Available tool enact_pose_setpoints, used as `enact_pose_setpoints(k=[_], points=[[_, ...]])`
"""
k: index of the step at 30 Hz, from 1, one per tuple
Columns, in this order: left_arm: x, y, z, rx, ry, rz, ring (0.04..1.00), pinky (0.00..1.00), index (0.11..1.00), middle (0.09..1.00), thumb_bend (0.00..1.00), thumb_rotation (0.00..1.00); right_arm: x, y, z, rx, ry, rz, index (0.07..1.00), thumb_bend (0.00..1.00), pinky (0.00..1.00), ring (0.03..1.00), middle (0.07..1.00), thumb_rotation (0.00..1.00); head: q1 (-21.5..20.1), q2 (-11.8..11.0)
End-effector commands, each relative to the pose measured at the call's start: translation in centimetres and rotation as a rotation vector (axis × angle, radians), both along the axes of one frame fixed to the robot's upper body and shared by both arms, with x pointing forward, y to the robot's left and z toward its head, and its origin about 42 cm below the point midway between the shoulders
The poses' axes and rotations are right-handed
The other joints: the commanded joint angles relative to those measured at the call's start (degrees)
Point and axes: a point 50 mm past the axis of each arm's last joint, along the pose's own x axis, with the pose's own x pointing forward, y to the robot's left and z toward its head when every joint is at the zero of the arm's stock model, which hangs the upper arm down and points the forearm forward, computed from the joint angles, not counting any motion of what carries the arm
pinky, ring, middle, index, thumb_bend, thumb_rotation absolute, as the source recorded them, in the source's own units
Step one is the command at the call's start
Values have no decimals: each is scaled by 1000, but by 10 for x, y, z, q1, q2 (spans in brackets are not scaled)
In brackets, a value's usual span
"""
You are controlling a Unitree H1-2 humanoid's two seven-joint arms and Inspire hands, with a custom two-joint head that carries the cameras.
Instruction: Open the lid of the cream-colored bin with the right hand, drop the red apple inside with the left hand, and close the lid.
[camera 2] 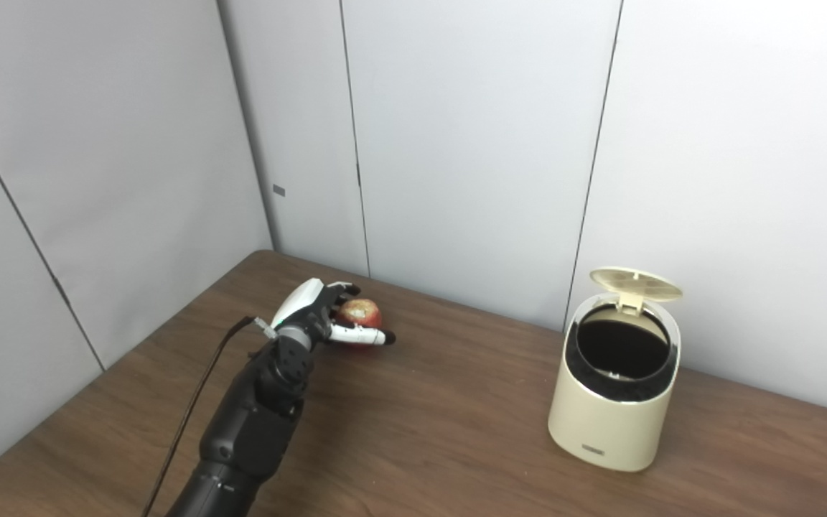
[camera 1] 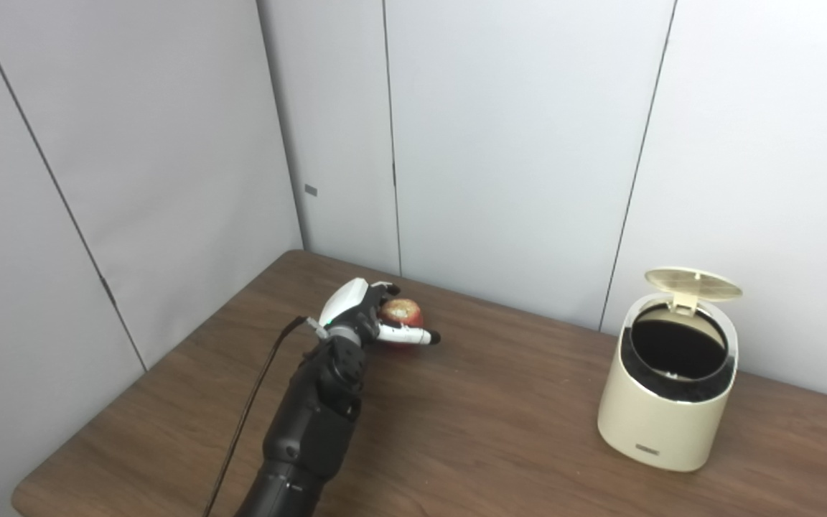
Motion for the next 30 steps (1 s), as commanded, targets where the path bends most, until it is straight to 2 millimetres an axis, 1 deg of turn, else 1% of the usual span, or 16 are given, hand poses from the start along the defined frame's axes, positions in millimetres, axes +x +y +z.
enact_pose_setpoints(k=[1, 3, 4, 5, 6, 7, 8, 9, 10, 11, 12, 14, 17, 24, 25, 30], points=[[15, 0, 31, 61, -66, 4, 828, 607, 896, 891, 1000, 361, 1, 3, 9, 1, -45, 9, 602, 584, 194, 456, 597, 994, -1, 1], [16, -3, 31, 101, -51, 10, 822, 602, 890, 896, 1000, 337, 1, 3, 9, 2, -46, 9, 607, 561, 201, 460, 600, 987, -3, 2], [17, -4, 31, 132, -43, 18, 816, 597, 888, 894, 1000, 299, 1, 4, 9, 1, -46, 8, 608, 558, 200, 456, 599, 987, -3, 2], [17, -6, 32, 162, -42, 28, 788, 580, 876, 871, 1000, 247, 0, 4, 10, 0, -46, 7, 610, 555, 199, 451, 598, 988, -5, 4], [19, -8, 32, 205, -37, 48, 745, 546, 852, 836, 1000, 168, 0, 4, 11, 0, -47, 7, 611, 550, 198, 450, 599, 988, -6, 4], [19, -11, 31, 236, -42, 64, 631, 453, 822, 765, 986, 86, 0, 4, 12, 2, -49, 8, 610, 539, 201, 459, 600, 982, -6, 4], [18, -13, 31, 262, -56, 72, 505, 354, 783, 664, 954, 44, 0, 5, 12, 2, -50, 10, 611, 535, 208, 474, 603, 978, -7, 5], [16, -14, 30, 282, -70, 78, 352, 247, 744, 552, 714, 17, 0, 5, 12, 1, -51, 10, 613, 536, 214, 489, 608, 979, -7, 5], [15, -15, 29, 312, -80, 82, 276, 194, 736, 513, 631, 9, 0, 5, 12, 0, -51, 10, 613, 536, 217, 495, 609, 980, -7, 6], [15, -16, 28, 362, -75, 87, 227, 159, 733, 492, 588, 4, 0, 5, 12, -1, -49, 10, 613, 537, 219, 497, 611, 980, -8, 6], [15, -17, 27, 401, -65, 90, 222, 151, 737, 482, 565, 2, 0, 5, 12, -1, -48, 8, 614, 533, 218, 489, 612, 979, -8, 6], [17, -18, 26, 459, -52, 90, 329, 182, 728, 492, 525, 0, 0, 5, 13, 2, -45, 8, 616, 515, 216, 476, 611, 975, -10, 7], [18, -18, 23, 511, -48, 86, 392, 214, 667, 511, 503, 0, 0, 6, 13, 9, -44, 12, 621, 487, 232, 495, 619, 954, -10, 8], [18, -17, 11, 546, -50, 88, 404, 221, 598, 510, 501, 0, 5, 9, 11, 12, -39, 14, 630, 451, 240, 494, 623, 933, -19, 1], [18, -17, 10, 543, -51, 90, 402, 216, 607, 509, 501, 0, 6, 10, 11, 11, -39, 14, 631, 435, 230, 475, 621, 931, -20, 0], [19, -14, 8, 532, -59, 91, 398, 203, 634, 508, 502, 0, 11, 15, 9, 8, -38, 16, 629, 388, 227, 463, 621, 924, -29, -10]])
